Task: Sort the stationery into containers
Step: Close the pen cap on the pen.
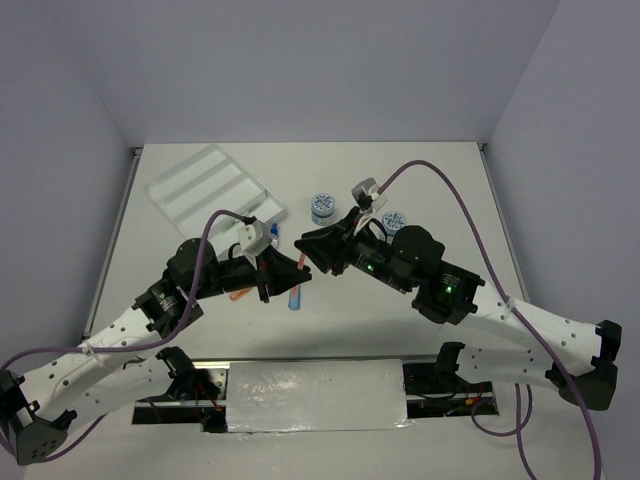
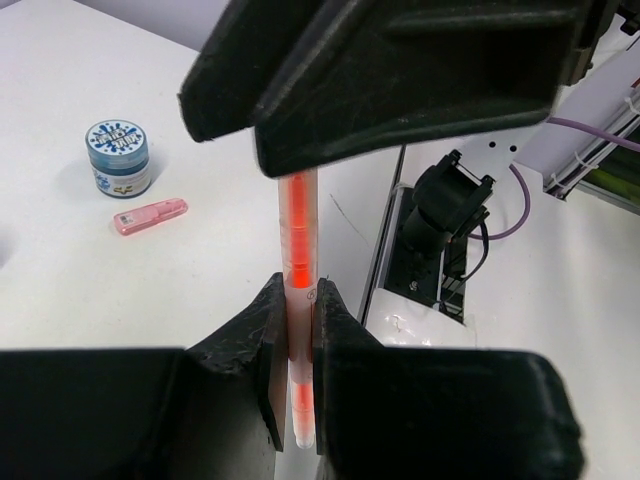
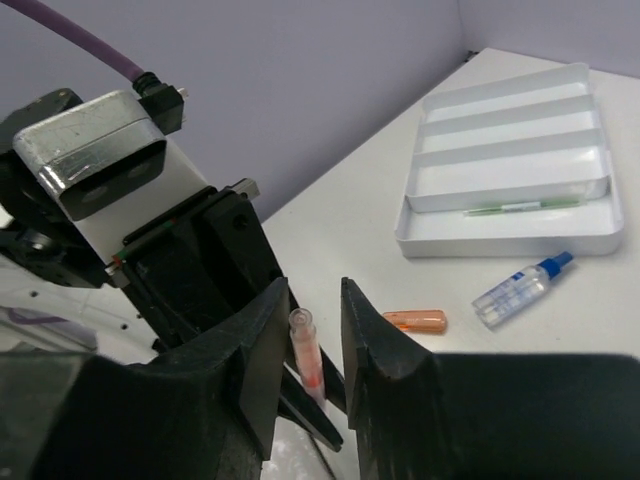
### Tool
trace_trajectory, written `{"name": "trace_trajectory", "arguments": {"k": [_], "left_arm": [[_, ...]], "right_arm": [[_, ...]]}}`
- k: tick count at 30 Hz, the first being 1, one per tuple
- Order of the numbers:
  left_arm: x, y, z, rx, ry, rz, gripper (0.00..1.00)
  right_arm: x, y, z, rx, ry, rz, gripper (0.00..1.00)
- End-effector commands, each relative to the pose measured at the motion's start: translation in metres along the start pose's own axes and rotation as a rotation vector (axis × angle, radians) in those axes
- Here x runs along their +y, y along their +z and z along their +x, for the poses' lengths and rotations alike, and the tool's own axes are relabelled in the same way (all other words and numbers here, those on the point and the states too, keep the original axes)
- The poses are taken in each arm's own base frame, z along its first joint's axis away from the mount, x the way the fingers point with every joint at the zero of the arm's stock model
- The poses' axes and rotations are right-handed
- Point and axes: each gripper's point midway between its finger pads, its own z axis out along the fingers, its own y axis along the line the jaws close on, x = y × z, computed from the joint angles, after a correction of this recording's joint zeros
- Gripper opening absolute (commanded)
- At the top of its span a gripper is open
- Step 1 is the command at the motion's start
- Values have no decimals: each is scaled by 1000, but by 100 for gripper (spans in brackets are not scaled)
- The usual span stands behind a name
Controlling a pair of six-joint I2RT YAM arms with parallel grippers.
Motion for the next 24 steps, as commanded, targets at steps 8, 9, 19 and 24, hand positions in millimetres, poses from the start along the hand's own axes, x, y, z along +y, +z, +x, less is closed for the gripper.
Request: {"name": "trace_trajectory", "arguments": {"k": [8, 9, 19, 24], "left_arm": [[-1, -1, -33, -86, 39, -29, 0], [-2, -3, -40, -102, 46, -37, 0], [4, -2, -91, -148, 115, -60, 0], [0, -8, -114, -197, 150, -4, 0]], "right_arm": [[0, 4, 25, 43, 28, -34, 0], [-7, 5, 43, 76, 25, -23, 0], [-43, 2, 165, 266, 110, 13, 0], [-45, -2, 198, 331, 137, -1, 0]]}}
